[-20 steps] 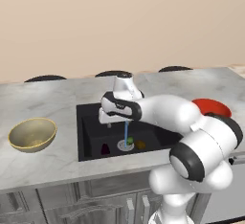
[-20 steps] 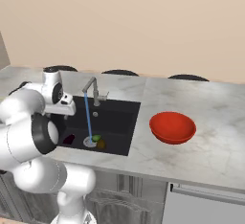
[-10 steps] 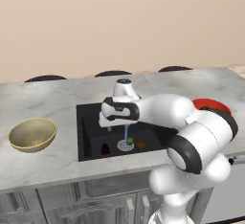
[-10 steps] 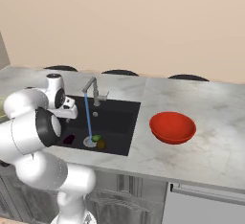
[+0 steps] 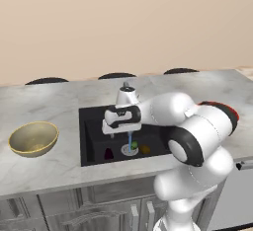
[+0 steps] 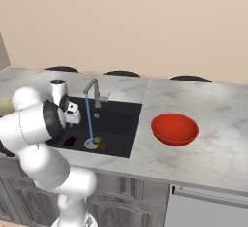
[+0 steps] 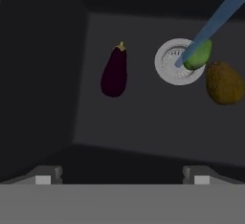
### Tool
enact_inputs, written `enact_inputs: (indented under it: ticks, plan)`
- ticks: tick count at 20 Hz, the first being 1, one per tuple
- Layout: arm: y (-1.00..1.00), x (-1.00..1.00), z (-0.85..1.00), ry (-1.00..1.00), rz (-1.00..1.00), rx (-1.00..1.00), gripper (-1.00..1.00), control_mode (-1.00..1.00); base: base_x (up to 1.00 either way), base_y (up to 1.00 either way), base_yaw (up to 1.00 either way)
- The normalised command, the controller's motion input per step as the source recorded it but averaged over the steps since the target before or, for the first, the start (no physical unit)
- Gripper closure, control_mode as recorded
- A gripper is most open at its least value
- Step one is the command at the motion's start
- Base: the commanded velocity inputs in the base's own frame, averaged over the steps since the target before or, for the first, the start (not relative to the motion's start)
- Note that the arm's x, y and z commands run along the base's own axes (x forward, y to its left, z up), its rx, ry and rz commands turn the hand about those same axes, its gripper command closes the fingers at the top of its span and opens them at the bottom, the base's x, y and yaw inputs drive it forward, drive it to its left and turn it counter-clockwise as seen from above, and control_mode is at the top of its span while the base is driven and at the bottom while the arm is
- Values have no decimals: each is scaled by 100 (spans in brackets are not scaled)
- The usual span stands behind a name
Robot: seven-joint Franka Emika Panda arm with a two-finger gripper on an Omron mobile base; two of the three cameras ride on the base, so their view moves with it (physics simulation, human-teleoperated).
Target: Pick the avocados from the sink and place them in one bowl. Place the eggplant in the other bowl. Then turn off the sink faucet.
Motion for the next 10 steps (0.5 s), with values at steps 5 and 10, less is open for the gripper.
enact_inputs:
  ticks: [5, 10]
  plan:
    - [0, 13, -23, 0, 0, 0, -100, -100, 0, 0, 0]
    - [0, 13, -26, 0, 0, 0, -100, -100, 0, 0, 0]
